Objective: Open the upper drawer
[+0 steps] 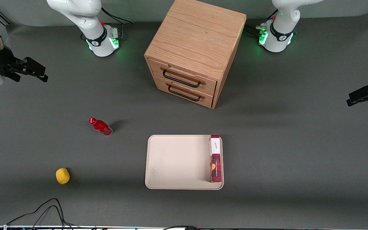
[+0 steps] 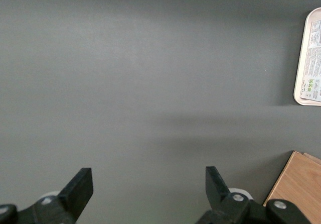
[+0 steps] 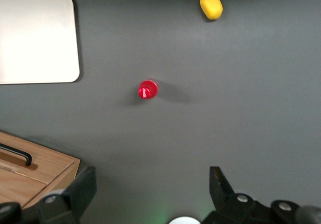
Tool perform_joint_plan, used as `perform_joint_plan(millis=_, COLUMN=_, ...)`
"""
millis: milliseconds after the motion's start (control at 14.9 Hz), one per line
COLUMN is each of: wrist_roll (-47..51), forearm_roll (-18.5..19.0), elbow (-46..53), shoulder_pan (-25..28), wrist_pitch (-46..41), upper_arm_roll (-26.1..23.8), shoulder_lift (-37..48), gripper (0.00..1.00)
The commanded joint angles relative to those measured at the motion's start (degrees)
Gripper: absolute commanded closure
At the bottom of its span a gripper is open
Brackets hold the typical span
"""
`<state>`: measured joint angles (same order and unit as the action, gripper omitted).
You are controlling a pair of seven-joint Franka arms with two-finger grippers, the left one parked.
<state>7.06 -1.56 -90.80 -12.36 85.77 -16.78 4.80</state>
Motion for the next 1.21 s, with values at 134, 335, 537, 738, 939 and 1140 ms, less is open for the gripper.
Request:
perform_joint_plan(millis=134, wrist_roll=-1.08, forearm_roll=-0.20, elbow=-0.43, shoulder_pan=-0.04, wrist_pitch=2.48, upper_arm_roll=-8.59, shoulder_lift=-1.28, gripper=0.00)
perform_joint_plan(millis=335, wrist_roll=-0.91, forearm_roll=0.33, elbow=-0.43, shoulder_pan=-0.12, wrist_pitch=2.48, upper_arm_roll=-18.87, shoulder_lift=-2.16, gripper=0.00)
perform_joint_plan(millis=537, wrist_roll=-1.26, forearm_roll=0.33, elbow=-0.08, shoulder_pan=-0.13, wrist_pitch=2.74, upper_arm_roll=-26.52, shoulder_lift=-4.27, gripper=0.00)
perform_joint_plan(millis=738, wrist_roll=-2.04, forearm_roll=0.06, elbow=0.10, shoulder_pan=-0.04, wrist_pitch=7.21, upper_arm_roll=-32.07, shoulder_lift=-7.16, gripper=0.00)
perform_joint_plan(millis=939, wrist_roll=-11.17, forearm_roll=-0.29, elbow=0.27, shoulder_pan=-0.04, wrist_pitch=10.82, upper_arm_roll=-35.15, shoulder_lift=-9.46, gripper=0.00)
perform_joint_plan(millis=1140, wrist_roll=-11.80, forearm_roll=-0.90, elbow=0.01, shoulder_pan=-0.04, wrist_pitch=13.45, upper_arm_roll=-38.48, shoulder_lift=-11.12, gripper=0.00)
